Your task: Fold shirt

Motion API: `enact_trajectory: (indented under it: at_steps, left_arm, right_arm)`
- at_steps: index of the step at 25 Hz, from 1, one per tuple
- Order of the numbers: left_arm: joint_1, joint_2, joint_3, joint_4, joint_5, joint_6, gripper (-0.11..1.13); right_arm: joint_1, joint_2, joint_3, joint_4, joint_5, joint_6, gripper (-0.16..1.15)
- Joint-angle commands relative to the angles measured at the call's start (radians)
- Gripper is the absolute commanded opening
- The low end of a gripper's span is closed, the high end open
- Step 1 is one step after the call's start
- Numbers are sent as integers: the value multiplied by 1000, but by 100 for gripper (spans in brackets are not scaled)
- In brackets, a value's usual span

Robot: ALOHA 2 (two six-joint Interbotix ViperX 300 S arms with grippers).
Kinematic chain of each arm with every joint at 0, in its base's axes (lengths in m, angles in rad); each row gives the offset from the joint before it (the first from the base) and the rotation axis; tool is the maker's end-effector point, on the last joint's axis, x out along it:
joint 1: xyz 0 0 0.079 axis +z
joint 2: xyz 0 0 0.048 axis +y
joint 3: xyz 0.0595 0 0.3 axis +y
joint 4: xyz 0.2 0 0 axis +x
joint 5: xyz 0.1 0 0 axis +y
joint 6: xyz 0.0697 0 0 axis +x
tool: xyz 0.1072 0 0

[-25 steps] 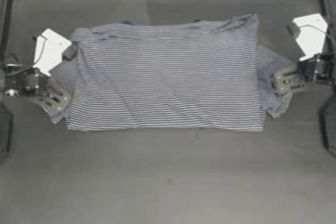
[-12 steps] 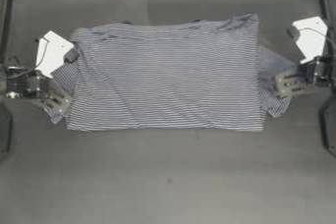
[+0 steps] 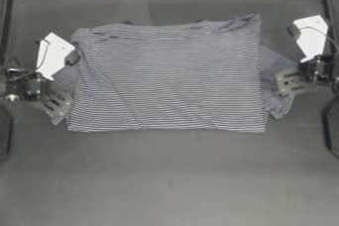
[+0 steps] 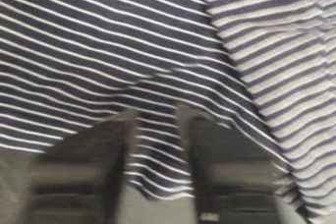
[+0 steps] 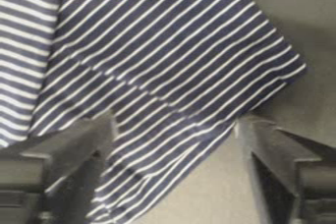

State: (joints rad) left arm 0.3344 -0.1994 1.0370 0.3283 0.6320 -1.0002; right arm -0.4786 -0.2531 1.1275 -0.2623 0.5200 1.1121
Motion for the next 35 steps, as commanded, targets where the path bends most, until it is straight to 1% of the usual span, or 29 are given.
enact_trajectory:
  at_steps: [1, 5, 6, 7, 8, 12, 15, 18, 21, 24, 29, 35]
  left_arm:
    - [3, 23, 8, 0, 3, 3, 37]
    - [-17, 43, 6, 2, -3, 11, 6]
    - [-23, 46, 3, 2, -6, 15, 0]
    - [-28, 52, 2, -2, -6, 20, -3]
    - [-29, 57, -2, 0, -6, 23, -2]
    - [-43, 64, -23, 0, 0, 32, 4]
    - [-52, 58, -51, 2, 15, 48, 4]
    - [-60, 51, -91, 5, 64, 67, 4]
    - [-66, 40, -123, 12, 110, 81, 4]
    - [-66, 17, -144, 18, 126, 95, 4]
    - [-66, -37, -167, 31, 129, 98, 4]
    - [-69, -77, -219, 41, 135, 106, 5]
  right_arm:
    - [14, 20, -11, 11, -11, -2, 63]
    - [26, 31, -12, 23, -9, -11, 13]
    - [29, 32, -14, 23, -9, -12, 4]
    - [29, 32, -14, 25, -8, -14, -3]
    - [29, 32, -15, 26, -5, -15, -3]
    - [52, 31, -34, 15, 26, -20, 7]
    - [69, 21, -63, 11, 57, -20, 6]
    - [86, 2, -101, -6, 114, -18, 6]
    - [103, -37, -135, -31, 175, -17, 6]
    - [109, -91, -155, -43, 218, -15, 6]
    - [109, -169, -161, -41, 235, -14, 6]
    - [127, -196, -198, -48, 235, -15, 6]
